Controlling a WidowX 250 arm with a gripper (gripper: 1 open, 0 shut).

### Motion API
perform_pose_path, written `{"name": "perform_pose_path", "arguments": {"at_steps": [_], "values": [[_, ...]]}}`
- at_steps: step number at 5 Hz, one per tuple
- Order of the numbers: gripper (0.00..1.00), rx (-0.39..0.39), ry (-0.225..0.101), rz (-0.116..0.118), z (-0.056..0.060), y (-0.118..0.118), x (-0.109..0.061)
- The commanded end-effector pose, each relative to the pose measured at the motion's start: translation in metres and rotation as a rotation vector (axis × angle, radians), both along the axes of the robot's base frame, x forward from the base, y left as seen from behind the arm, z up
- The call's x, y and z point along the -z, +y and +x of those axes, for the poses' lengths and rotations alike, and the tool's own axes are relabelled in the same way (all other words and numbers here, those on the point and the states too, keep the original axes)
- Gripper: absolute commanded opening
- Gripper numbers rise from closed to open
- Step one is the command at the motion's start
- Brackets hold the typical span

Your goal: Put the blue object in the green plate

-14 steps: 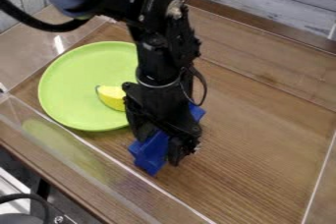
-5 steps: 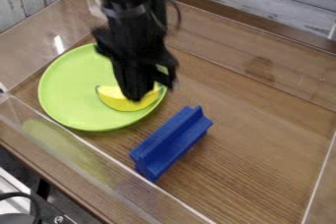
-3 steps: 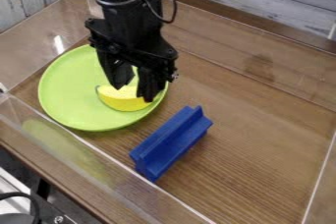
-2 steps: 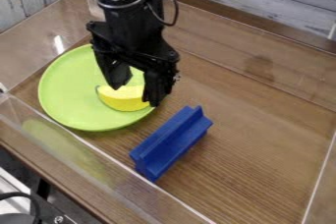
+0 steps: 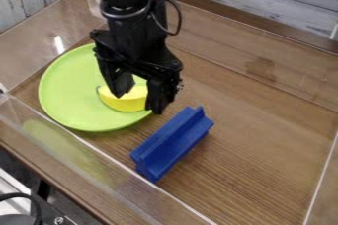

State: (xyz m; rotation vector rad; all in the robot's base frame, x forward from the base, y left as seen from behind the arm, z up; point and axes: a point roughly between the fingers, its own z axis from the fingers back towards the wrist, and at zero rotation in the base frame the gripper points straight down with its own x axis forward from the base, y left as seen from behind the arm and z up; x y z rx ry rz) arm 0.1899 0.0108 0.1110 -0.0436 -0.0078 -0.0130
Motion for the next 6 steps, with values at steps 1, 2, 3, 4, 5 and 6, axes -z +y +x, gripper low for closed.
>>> {"name": "perform_pose_path", "arguments": {"at_steps": [1,2,3,4,5,6], "values": [[1.00,0.005,-0.008,-0.006,0.001,-0.004,0.000],[1.00,0.008,-0.003,-0.009,0.000,-0.006,0.004],[1.00,0.011,0.001,-0.013,0.000,-0.009,0.007],[1.00,0.013,0.005,-0.016,-0.001,-0.012,0.010],[1.00,0.015,0.003,-0.018,-0.001,-0.015,0.014],[1.00,0.016,0.002,-0.019,-0.001,-0.017,0.018]]}}
